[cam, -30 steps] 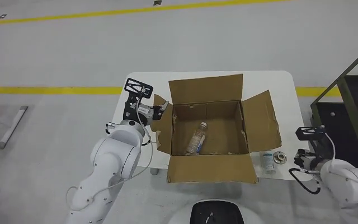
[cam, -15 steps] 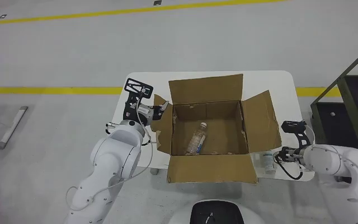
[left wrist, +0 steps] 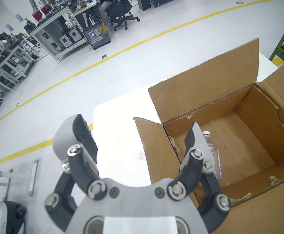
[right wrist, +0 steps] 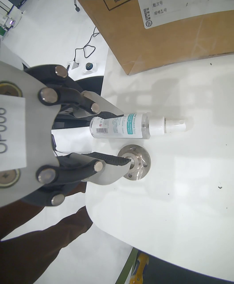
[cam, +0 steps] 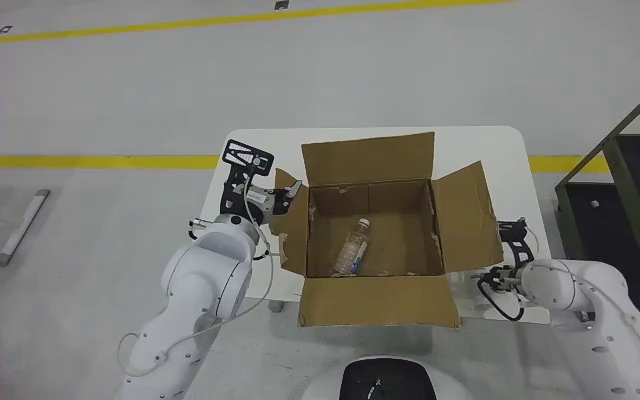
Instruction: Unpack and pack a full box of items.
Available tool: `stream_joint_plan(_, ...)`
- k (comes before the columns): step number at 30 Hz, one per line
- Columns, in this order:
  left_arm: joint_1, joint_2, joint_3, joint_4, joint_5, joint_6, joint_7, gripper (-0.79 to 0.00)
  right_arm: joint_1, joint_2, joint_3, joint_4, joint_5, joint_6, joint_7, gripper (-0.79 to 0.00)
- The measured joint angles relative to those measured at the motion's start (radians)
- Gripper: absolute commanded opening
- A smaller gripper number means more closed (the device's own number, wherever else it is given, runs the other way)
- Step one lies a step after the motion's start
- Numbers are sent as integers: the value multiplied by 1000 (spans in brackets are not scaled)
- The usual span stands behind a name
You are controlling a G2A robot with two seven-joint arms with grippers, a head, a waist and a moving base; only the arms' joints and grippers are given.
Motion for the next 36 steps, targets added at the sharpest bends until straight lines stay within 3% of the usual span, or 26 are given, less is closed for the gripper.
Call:
stream_joint_plan(2,0,0,0,0,0,0,0,0,5,0,-13,14,3,3,-6,-360)
stream_joint_plan(4,0,0,0,0,0,0,0,0,8,-1,-23,24,4,8,-12,-403)
stream_joint_plan(15,0,0,0,0,0,0,0,0,30,0,-67,84,-2,12,-29,-394)
stream_joint_plan(19,0,0,0,0,0,0,0,0,37,1,-81,103,-10,7,-32,-329)
stream_joint_plan(26,0,0,0,0,0,0,0,0,47,3,-94,130,-16,9,-40,-453)
stream_joint_plan(29,0,0,0,0,0,0,0,0,51,4,-101,140,-19,7,-41,-637)
stream_joint_plan(30,0,0,0,0,0,0,0,0,52,4,-102,141,-19,7,-41,-785)
stream_joint_plan(36,0,0,0,0,0,0,0,0,49,7,-77,124,11,21,-42,-785)
